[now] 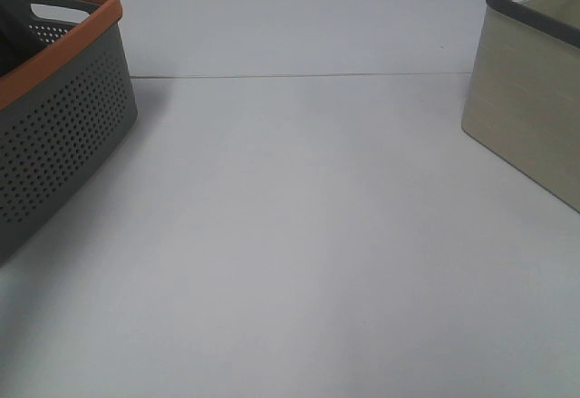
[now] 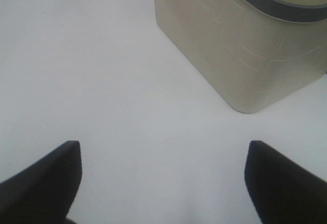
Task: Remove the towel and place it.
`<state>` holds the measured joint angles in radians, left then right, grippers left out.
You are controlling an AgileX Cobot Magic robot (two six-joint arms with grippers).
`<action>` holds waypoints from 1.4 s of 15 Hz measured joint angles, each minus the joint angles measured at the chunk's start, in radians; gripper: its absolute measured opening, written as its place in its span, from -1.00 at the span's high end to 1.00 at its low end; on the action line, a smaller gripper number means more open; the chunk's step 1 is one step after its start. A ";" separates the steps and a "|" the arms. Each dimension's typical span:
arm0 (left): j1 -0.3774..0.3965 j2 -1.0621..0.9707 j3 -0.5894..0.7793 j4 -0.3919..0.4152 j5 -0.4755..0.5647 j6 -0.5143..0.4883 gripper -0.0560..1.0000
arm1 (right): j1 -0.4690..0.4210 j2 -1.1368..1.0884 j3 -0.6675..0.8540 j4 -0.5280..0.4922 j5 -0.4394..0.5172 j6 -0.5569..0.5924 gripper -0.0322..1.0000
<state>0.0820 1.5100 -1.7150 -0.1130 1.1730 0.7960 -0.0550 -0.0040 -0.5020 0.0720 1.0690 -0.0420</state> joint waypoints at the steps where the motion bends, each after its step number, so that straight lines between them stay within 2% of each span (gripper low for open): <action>1: 0.000 -0.013 -0.036 -0.001 0.026 0.000 0.89 | 0.000 0.000 0.000 0.000 0.000 0.000 -0.56; 3: 0.000 -0.019 -0.129 -0.014 0.040 0.000 0.89 | 0.000 0.000 0.000 0.000 0.000 0.000 -0.56; 6: 0.000 -0.019 -0.226 -0.076 0.042 0.000 0.89 | 0.000 0.000 0.000 0.000 0.000 0.000 -0.56; 9: 0.000 -0.020 -0.321 -0.232 0.043 0.047 0.89 | 0.000 0.000 0.000 0.000 0.000 0.000 -0.56; 10: 0.000 -0.019 -0.372 -0.365 0.043 0.099 0.89 | 0.000 0.000 0.000 0.000 0.000 0.000 -0.56; 11: 0.000 -0.018 -0.385 -0.429 0.035 0.119 0.89 | 0.000 0.000 0.000 0.000 0.000 0.000 -0.56; 14: -0.002 -0.014 -0.393 -0.583 0.001 0.153 0.89 | 0.000 0.000 0.000 0.000 0.000 0.000 -0.56; 15: -0.018 -0.009 -0.393 -0.607 0.000 0.159 0.89 | 0.000 0.000 0.000 0.005 0.000 0.000 -0.56; 17: -0.120 0.016 -0.393 -0.594 -0.003 0.180 0.89 | 0.000 0.000 0.000 0.057 -0.007 -0.008 -0.56; 18: -0.190 0.031 -0.393 -0.541 -0.018 0.195 0.89 | 0.000 0.004 -0.002 0.091 -0.012 -0.030 -0.56; 19: -0.222 0.038 -0.393 -0.511 -0.032 0.200 0.89 | 0.000 0.012 -0.006 0.111 -0.019 -0.043 -0.56; 21: -0.362 0.073 -0.393 -0.365 -0.135 0.201 0.89 | 0.000 0.066 -0.011 0.192 -0.050 -0.083 -0.56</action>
<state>-0.2800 1.5830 -2.1080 -0.4780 1.0380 0.9970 -0.0550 0.0620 -0.5130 0.2640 1.0190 -0.1250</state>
